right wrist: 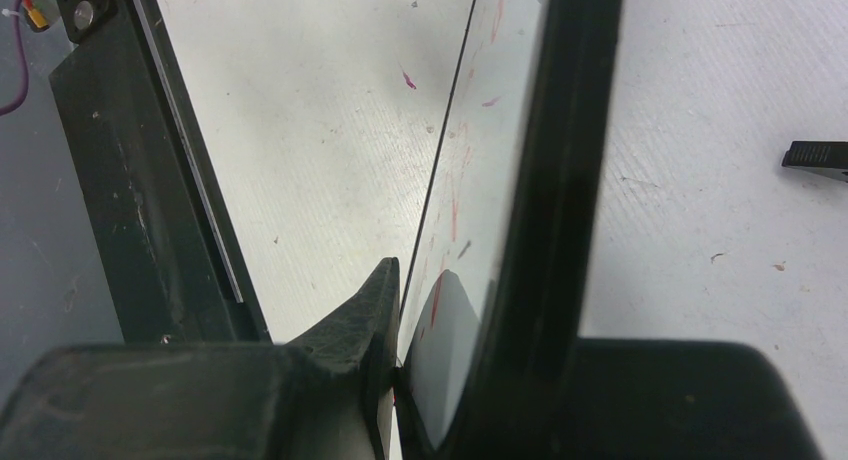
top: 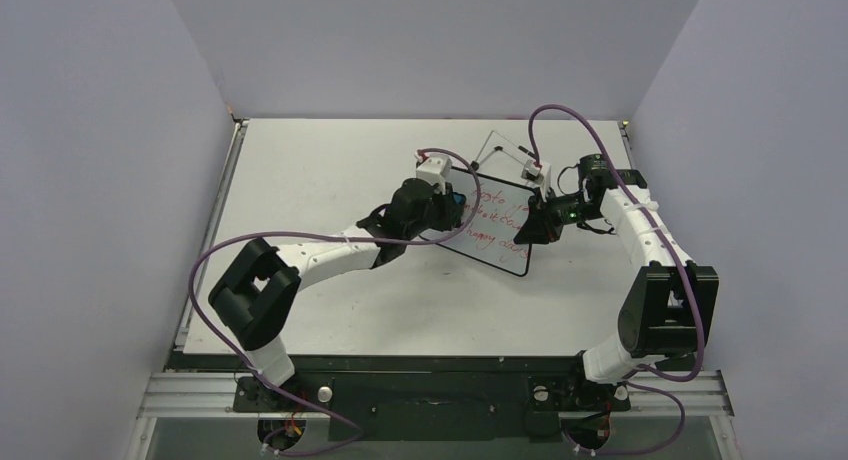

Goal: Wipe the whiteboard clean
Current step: Erase the whiteboard at the center of the board.

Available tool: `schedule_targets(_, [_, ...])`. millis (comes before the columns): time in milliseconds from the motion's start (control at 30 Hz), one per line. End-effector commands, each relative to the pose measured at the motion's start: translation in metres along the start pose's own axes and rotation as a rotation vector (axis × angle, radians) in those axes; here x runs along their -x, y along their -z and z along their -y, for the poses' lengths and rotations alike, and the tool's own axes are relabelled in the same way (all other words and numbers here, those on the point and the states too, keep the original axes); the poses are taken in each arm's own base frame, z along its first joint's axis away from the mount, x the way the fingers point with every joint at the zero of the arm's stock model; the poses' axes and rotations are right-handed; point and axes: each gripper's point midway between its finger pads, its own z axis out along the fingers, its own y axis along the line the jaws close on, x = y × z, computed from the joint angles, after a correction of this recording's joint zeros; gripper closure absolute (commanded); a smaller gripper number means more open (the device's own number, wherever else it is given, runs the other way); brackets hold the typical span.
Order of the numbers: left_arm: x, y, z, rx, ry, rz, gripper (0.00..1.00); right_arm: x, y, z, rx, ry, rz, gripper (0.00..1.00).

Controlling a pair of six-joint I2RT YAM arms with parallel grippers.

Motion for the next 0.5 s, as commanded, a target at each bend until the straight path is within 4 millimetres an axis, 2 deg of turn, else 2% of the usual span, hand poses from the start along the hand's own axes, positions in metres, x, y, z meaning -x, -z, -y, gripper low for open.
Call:
schedule_targets(0, [0.067,0.001,0.064,-0.15,-0.017,0.159,1.0,-0.017,-0.007,-0.03,0.1,-0.032,-0.083,1.0])
schedule_targets(100, [0.093,0.006,0.076,-0.173,-0.012,0.205,1.0,-0.016,-0.007,-0.03,0.102,-0.031,-0.081,1.0])
schedule_targets(267, [0.118,0.013,0.083,-0.168,-0.028,0.242,1.0,-0.016,-0.007,-0.03,0.101,-0.029,-0.082,1.0])
schedule_targets(367, [0.11,0.009,0.074,-0.144,-0.028,0.216,1.0,-0.016,-0.007,-0.031,0.102,-0.028,-0.082,1.0])
schedule_targets(433, [0.096,0.004,0.062,-0.123,-0.016,0.19,1.0,-0.016,-0.006,-0.031,0.101,-0.026,-0.081,1.0])
schedule_targets(467, [0.082,0.002,0.054,-0.109,-0.012,0.168,1.0,-0.016,-0.006,-0.031,0.102,-0.026,-0.08,1.0])
